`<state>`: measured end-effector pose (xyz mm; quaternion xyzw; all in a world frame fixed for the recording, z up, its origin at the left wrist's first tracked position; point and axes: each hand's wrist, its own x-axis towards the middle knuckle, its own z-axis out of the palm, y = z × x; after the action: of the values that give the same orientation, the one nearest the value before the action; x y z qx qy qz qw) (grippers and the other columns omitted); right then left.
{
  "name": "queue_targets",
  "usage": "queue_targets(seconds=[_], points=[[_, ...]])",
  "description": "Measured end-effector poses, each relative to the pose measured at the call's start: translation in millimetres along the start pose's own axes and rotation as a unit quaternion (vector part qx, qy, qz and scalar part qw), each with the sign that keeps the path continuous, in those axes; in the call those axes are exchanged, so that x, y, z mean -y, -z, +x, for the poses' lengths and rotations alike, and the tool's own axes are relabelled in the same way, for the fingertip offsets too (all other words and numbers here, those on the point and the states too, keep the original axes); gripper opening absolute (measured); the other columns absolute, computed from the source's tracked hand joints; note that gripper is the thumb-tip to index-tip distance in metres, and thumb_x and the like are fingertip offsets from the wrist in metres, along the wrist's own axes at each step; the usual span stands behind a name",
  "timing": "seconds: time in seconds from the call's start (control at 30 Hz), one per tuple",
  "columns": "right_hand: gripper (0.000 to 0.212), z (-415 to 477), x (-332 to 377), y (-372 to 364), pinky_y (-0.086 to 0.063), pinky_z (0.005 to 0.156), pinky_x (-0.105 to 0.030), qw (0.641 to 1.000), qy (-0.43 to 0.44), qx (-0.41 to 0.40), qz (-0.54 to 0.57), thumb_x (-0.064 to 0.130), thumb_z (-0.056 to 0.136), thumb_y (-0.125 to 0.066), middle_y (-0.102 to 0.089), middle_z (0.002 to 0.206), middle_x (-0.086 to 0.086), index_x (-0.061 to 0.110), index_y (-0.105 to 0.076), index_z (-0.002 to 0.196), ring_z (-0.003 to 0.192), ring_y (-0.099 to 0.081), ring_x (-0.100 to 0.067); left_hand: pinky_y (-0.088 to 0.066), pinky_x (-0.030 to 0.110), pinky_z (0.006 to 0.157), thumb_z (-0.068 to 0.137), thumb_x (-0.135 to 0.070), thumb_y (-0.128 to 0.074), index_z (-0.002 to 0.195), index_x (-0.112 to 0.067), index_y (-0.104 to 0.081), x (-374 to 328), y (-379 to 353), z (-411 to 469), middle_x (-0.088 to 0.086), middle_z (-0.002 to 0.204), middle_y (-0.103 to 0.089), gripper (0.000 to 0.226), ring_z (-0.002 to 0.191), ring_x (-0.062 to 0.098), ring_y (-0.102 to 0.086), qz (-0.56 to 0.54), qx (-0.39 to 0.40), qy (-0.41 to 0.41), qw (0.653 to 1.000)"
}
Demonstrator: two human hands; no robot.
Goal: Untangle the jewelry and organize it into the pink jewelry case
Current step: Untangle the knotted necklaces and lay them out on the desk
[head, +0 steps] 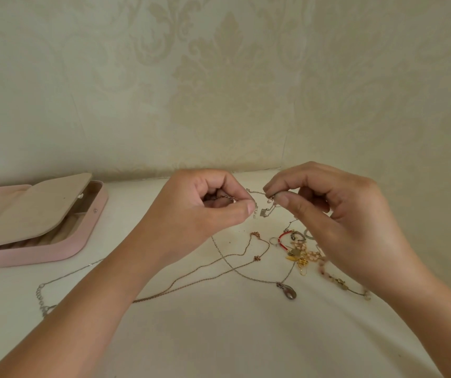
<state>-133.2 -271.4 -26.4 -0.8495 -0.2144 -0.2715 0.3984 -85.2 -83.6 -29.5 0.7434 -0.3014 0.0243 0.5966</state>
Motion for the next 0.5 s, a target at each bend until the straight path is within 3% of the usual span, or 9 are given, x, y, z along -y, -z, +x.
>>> queue_targets(seconds=[0.3,0.5], points=[[0.009,0.7,-1.0,-1.3,-0.033,0.054,-0.009,1.000,-0.008,0.014,-0.019,0.029,0.083,-0.062,-0.057,0.068,0.018,0.034,-0.070,0.084,0.057,-0.048,-0.005,-0.035,0.017,0.052,0.067,-0.028,-0.072,0.066,-0.024,-0.073,-2.3,0.0,-1.3,-0.002,0.055,-0.040,0.005,0.054,0.010,-0.036,-0.001,0.021,0.004,1.000],[0.009,0.3,-0.3,-1.2,-0.032,0.052,-0.011,0.999,-0.015,0.027,-0.013,0.031,0.084,-0.064,-0.053,0.060,0.017,0.037,-0.070,0.082,0.056,-0.049,-0.008,-0.038,0.015,0.054,0.069,-0.030,-0.071,0.067,-0.028,-0.073,-2.7,0.9,-1.4,-0.014,0.051,-0.045,0.004,0.054,0.005,-0.041,0.000,0.034,0.007,0.999]])
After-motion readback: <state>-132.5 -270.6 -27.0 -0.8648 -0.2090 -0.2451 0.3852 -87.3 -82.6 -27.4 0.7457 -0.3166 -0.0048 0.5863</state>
